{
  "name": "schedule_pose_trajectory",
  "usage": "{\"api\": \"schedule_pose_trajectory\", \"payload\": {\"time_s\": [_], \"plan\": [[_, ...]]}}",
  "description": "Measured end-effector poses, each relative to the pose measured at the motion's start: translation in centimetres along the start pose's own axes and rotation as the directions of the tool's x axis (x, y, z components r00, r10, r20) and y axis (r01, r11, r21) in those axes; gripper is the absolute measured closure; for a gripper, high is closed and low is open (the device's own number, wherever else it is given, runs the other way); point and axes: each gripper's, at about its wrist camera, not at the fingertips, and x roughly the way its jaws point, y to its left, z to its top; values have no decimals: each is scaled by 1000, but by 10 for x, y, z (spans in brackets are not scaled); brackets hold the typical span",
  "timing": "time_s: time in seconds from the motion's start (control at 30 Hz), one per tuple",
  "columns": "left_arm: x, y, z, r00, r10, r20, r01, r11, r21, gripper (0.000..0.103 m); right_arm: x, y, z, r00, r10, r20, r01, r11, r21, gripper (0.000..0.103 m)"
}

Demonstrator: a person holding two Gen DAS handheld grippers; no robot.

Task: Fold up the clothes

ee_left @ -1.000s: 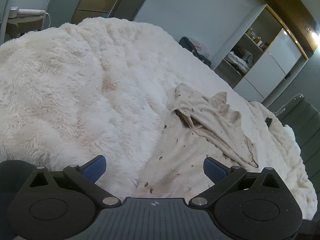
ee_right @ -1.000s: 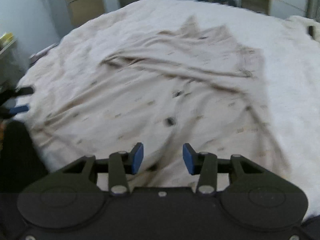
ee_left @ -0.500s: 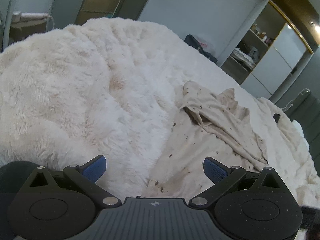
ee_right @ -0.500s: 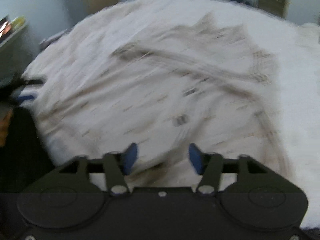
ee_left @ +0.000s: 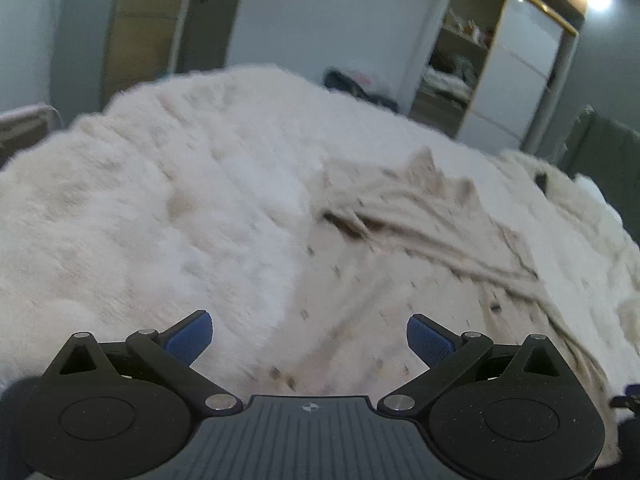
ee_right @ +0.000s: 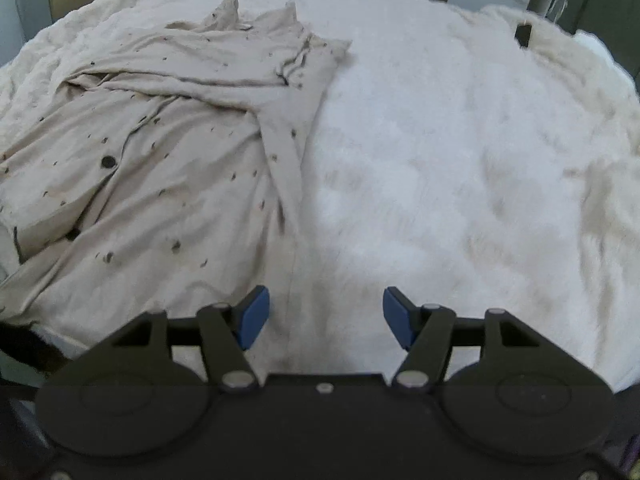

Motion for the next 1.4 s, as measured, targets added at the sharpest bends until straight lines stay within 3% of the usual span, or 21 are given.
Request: {"api": "schedule_pose_trajectory", "payload": {"time_s": [0.2,0.37,0.43,0.5,0.67,0.73,0.9,1.4], "plan": [[19,-1,-2,995,34,-93,-33,999,14,0,16,-6,-10,990,134,-43,-132,991,37,42],[36,-6,-6,977,66,-203,-58,997,45,0,18,3,-12,977,204,-59,-205,979,-1,56],[38,-8,-8,973,80,-214,-66,995,72,0,17,3,-13,977,206,-56,-206,978,-3,72],[40,-9,-10,971,92,-220,-75,994,81,0,15,-1,-13,973,226,-47,-226,974,13,78],[43,-12,-13,968,104,-230,-84,992,94,0,12,-9,-13,977,210,-35,-209,978,28,74],[43,-12,-14,968,107,-228,-88,992,92,0,11,-12,-12,981,190,-32,-190,981,26,57],[44,-14,-16,967,112,-227,-90,990,107,0,16,-16,-12,990,137,-32,-136,990,31,45],[47,-14,-16,965,126,-230,-101,988,115,0,23,-4,-12,986,160,-51,-159,987,22,45]]}}
